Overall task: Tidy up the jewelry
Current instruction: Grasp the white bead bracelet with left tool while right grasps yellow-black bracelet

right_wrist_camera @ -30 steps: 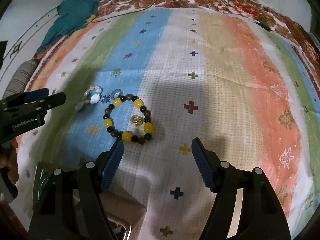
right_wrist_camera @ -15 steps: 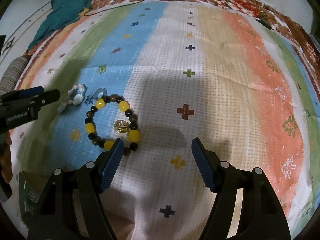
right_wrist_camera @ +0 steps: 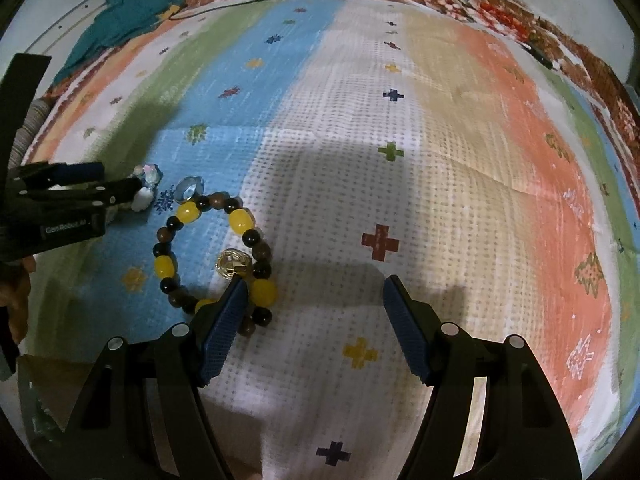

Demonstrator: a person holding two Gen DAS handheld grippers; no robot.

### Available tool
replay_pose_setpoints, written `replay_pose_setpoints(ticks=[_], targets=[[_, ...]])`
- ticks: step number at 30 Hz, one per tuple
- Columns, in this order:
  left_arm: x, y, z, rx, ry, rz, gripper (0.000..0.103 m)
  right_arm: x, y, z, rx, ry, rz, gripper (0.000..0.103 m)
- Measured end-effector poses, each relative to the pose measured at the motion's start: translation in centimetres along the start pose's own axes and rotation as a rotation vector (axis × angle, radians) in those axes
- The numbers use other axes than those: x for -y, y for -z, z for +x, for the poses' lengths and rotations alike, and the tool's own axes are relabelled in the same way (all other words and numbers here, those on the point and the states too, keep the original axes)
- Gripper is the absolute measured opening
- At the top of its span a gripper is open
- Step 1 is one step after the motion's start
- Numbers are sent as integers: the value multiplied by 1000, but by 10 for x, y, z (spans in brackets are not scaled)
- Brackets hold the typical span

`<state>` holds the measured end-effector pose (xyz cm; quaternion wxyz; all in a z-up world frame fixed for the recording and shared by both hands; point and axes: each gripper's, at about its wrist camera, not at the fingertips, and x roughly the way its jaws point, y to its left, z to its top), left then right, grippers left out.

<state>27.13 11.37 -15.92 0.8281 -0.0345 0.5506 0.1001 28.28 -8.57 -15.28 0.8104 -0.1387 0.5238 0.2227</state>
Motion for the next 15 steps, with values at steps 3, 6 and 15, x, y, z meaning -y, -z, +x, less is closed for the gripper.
replay_pose_setpoints(ticks=[3,6,15], targets=[[-5,1,1,2,17,-32,61,-1,2,1,13,7,-9,70],[-2,3,0,12,15,-4,52,-3,4,0,15,14,-32,62],[-5,10,-4,6,7,14,10,-4,8,-6,26,13,-58,12]])
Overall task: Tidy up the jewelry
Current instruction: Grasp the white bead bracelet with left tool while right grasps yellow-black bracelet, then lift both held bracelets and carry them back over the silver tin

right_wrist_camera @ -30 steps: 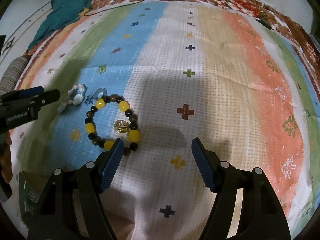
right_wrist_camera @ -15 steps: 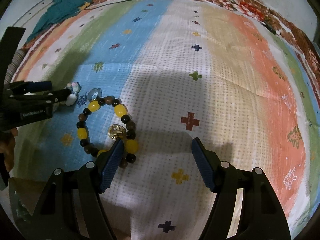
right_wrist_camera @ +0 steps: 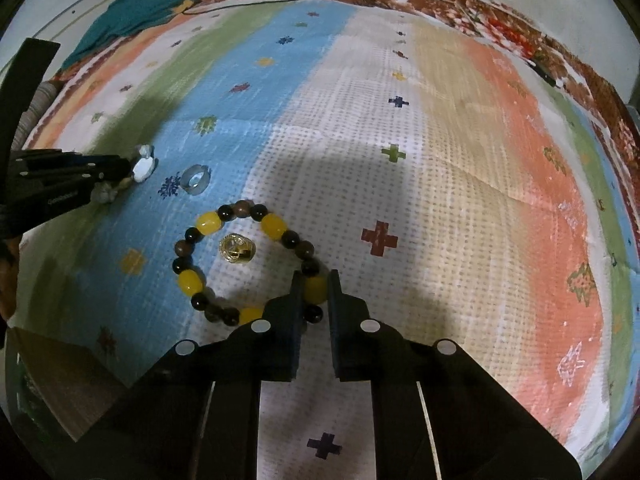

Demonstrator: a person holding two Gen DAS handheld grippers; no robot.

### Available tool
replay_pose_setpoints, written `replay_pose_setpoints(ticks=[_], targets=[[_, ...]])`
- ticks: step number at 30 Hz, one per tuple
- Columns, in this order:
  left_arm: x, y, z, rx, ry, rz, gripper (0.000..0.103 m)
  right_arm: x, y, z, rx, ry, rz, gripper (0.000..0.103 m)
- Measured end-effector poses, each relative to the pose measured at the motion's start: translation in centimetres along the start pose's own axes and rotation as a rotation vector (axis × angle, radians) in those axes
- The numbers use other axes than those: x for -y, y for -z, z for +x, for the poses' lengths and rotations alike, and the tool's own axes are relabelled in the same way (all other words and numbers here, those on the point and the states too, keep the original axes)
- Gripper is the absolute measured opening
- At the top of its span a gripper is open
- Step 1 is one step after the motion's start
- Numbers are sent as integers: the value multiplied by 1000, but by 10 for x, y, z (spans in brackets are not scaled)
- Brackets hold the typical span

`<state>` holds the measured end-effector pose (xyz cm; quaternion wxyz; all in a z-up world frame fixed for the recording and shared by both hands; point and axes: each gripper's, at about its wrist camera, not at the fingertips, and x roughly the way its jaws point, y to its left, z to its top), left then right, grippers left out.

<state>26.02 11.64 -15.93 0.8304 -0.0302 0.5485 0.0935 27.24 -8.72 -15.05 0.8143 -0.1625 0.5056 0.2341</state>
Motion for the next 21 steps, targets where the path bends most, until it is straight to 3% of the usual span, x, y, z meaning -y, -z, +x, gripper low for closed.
replay_pose_setpoints(ticks=[2,7,21], targets=[[1,3,-5,2,-2,3,9,-1,0,-4,17,-2,2,12],[10,8,-35,92,-5,38,10,-2,1,-27,84,7,6,12],[16,11,-85,165,52,-65,10,0,5,-76,180,-10,38,12]])
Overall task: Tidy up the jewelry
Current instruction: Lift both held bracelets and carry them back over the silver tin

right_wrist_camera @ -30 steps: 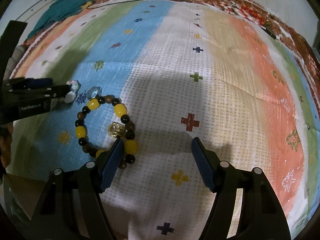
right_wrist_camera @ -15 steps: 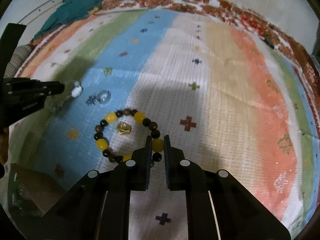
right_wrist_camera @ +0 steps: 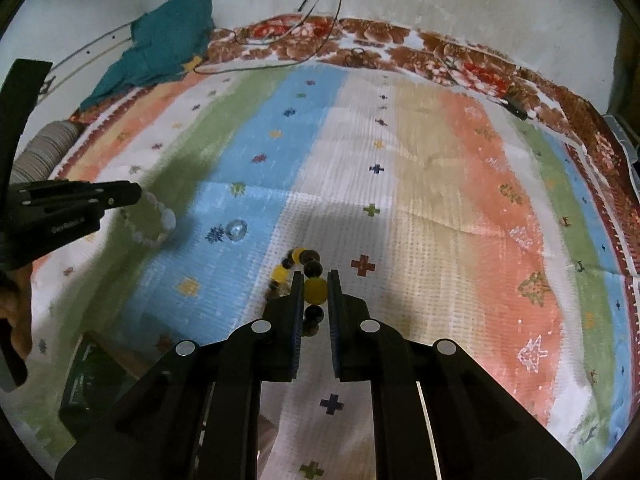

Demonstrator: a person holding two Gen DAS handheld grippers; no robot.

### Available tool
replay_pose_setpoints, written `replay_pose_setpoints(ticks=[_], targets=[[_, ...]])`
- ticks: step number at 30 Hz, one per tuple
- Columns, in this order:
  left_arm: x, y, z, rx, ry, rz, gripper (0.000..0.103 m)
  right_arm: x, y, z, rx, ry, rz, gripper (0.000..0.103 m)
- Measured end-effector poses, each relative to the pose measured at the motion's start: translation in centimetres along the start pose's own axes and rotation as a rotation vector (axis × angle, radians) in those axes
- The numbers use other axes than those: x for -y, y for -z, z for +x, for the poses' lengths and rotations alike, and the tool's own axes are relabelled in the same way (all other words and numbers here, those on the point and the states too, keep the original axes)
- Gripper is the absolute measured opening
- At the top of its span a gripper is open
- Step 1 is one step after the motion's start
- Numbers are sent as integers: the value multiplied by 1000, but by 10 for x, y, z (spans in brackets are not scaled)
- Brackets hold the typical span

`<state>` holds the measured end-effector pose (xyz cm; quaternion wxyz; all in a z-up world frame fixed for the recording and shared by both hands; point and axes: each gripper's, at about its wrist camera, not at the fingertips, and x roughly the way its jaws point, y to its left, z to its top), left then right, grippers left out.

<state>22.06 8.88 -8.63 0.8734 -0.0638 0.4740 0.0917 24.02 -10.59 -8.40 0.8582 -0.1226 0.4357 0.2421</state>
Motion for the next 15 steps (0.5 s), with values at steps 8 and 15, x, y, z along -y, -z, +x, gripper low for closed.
replay_pose_setpoints(ticks=[8,15], targets=[[10,0,-29,44,41,-23,10,6,3,-13,29,-1,46,12],[15,5,-42,71,33,-5,10,4,5,-24,46,-18,60,12]])
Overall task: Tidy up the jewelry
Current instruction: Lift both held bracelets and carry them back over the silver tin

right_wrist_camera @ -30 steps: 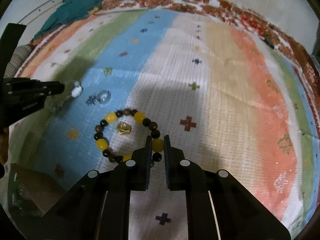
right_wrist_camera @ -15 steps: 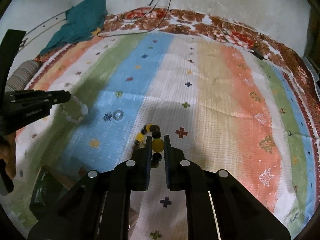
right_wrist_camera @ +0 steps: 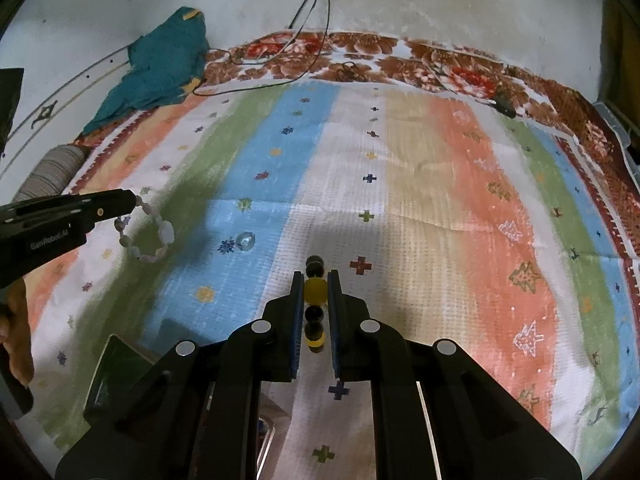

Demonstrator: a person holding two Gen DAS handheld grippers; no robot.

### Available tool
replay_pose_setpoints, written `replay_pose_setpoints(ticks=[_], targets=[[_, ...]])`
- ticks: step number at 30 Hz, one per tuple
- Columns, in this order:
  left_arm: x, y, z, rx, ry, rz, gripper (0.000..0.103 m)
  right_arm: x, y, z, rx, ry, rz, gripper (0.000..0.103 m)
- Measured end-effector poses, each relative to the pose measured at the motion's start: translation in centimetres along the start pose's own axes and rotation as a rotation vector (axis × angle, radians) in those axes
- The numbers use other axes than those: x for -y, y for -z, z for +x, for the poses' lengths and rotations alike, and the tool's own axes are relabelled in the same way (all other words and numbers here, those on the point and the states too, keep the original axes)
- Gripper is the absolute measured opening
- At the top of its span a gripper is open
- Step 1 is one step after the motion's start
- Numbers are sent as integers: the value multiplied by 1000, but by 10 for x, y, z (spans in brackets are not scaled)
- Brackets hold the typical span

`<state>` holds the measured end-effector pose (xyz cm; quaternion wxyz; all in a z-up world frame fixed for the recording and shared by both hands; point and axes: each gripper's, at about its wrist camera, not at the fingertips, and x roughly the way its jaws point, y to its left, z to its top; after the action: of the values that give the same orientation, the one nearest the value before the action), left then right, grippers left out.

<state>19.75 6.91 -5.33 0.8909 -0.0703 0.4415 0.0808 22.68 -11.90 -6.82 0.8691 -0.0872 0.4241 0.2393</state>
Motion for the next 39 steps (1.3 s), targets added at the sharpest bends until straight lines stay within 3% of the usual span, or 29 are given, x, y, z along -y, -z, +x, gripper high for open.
replay_pose_setpoints(ticks=[39], targets=[[31,27,-84,143,61,89,10,-21,18,-80,142,-33,-16,12]])
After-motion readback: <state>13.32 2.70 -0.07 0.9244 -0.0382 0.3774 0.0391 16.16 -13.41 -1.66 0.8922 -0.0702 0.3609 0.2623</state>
